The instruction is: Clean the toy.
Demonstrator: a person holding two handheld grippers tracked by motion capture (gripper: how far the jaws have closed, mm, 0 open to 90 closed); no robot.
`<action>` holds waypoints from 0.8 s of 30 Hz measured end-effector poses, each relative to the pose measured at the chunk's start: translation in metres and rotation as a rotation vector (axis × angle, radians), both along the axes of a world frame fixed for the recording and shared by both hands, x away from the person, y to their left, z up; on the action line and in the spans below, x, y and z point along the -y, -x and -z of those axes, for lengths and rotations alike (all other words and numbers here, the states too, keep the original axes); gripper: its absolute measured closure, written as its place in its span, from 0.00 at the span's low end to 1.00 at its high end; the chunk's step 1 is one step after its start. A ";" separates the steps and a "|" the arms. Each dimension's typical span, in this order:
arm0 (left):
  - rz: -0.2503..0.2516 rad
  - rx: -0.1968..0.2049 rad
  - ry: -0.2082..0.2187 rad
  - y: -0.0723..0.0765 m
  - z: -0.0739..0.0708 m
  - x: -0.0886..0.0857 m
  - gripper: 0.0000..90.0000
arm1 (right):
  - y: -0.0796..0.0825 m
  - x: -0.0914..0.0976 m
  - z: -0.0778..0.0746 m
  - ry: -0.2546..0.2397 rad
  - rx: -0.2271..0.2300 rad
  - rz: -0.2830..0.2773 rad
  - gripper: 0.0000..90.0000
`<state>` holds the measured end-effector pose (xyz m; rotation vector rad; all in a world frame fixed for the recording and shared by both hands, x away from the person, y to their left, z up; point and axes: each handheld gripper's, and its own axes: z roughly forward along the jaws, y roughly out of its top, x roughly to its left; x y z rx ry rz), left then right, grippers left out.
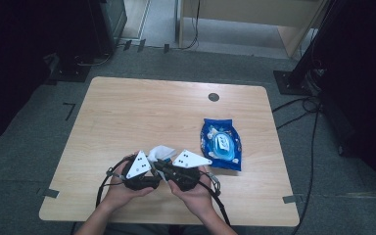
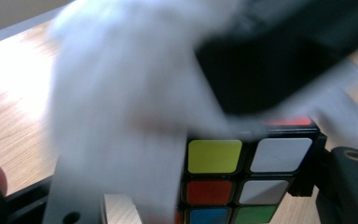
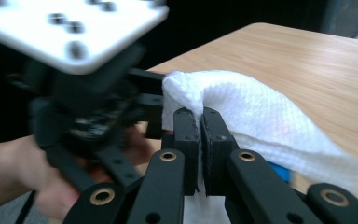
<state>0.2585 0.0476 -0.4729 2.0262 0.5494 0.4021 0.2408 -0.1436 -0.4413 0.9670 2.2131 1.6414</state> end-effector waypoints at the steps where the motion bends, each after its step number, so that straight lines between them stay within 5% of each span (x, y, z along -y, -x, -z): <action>1: 0.002 0.000 -0.001 -0.001 0.000 -0.001 0.38 | -0.003 0.004 0.001 -0.003 -0.006 0.015 0.98; 10: 0.014 -0.003 0.001 0.000 0.000 0.002 0.38 | -0.015 0.024 0.005 -0.004 -0.016 0.111 0.98; 19: 0.023 0.000 0.005 0.002 -0.001 0.004 0.38 | 0.004 -0.002 0.000 -0.021 0.001 -0.007 0.97; 24: 0.017 0.001 0.018 0.001 -0.003 -0.001 0.38 | 0.000 0.004 -0.001 -0.020 0.012 0.011 0.98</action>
